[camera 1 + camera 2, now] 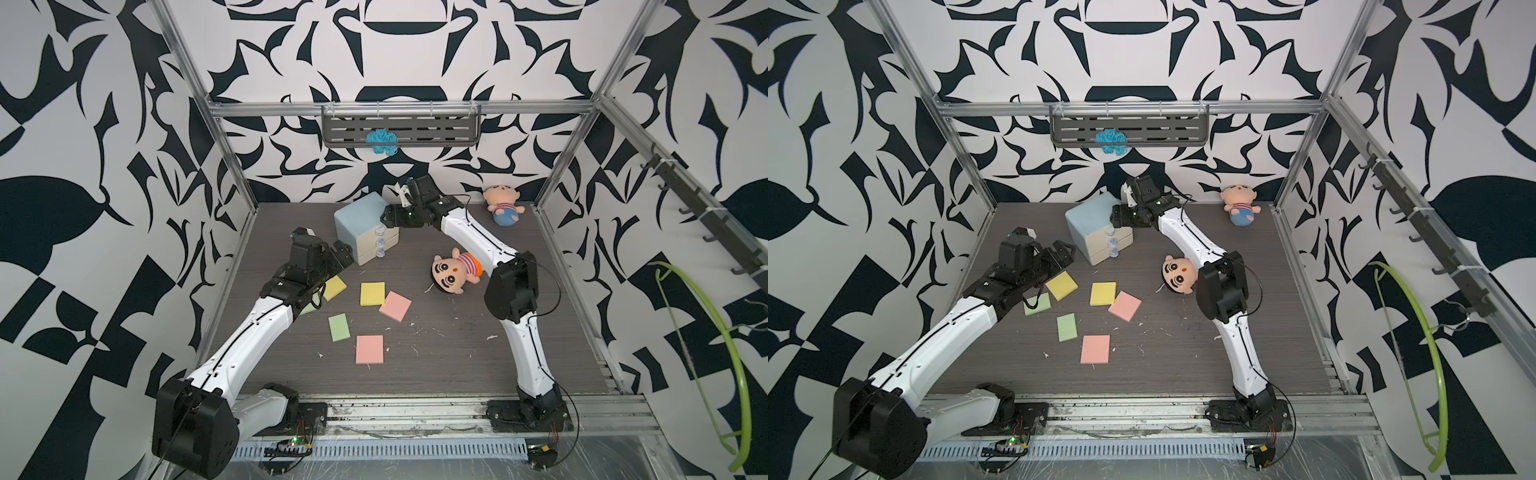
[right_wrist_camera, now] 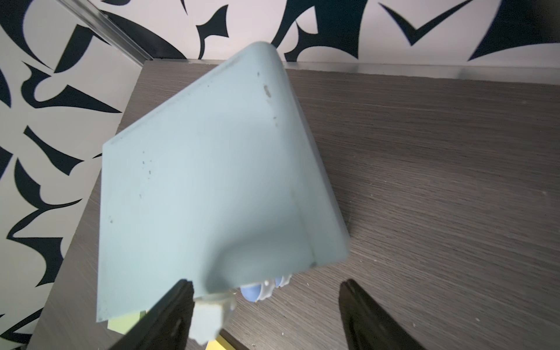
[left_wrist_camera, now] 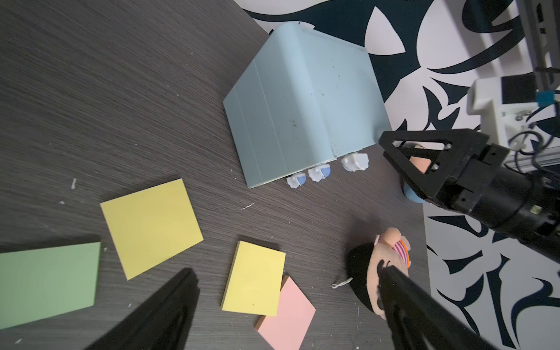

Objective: Please put the sticky notes in the drawer by color
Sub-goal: Adjust the storage box at the center of the board.

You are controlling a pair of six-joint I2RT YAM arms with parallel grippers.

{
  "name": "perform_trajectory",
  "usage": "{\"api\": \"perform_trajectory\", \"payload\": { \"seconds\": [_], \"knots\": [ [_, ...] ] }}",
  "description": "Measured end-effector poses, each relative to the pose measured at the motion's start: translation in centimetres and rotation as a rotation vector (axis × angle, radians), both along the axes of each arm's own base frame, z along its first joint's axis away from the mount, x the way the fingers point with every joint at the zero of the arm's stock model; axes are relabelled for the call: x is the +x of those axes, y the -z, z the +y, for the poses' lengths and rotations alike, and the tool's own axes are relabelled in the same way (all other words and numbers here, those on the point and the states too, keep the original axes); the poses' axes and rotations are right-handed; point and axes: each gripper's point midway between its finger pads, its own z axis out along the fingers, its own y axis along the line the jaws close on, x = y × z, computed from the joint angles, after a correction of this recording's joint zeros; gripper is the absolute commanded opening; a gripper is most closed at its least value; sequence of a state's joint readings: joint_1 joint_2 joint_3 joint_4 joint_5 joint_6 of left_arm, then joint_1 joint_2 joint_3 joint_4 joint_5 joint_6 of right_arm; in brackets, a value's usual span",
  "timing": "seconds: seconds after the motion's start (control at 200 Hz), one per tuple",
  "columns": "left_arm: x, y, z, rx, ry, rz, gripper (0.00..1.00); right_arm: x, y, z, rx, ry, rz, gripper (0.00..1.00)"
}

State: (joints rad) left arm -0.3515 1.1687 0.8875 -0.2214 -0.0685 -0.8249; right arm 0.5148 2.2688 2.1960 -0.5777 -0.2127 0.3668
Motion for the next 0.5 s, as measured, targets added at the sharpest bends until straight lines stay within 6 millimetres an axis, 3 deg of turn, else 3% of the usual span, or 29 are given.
{"api": "perform_trajectory", "payload": {
  "seconds": [0.185,0.33,0.5],
  "knots": [
    [0.4,1.6,-0.1,0.017,0.001,0.041,0.99,0.9,-2.2,-0.9,0.008,0.032,-0.05,0.81],
    [1.5,3.2,-0.7,0.028,0.009,0.091,0.99,3.1,-3.7,-0.4,0.054,0.029,-0.096,0.79],
    [3.5,3.4,-1.7,0.016,0.026,0.104,0.99,5.8,-2.7,1.0,0.119,-0.009,-0.106,0.71]
  ]
}}
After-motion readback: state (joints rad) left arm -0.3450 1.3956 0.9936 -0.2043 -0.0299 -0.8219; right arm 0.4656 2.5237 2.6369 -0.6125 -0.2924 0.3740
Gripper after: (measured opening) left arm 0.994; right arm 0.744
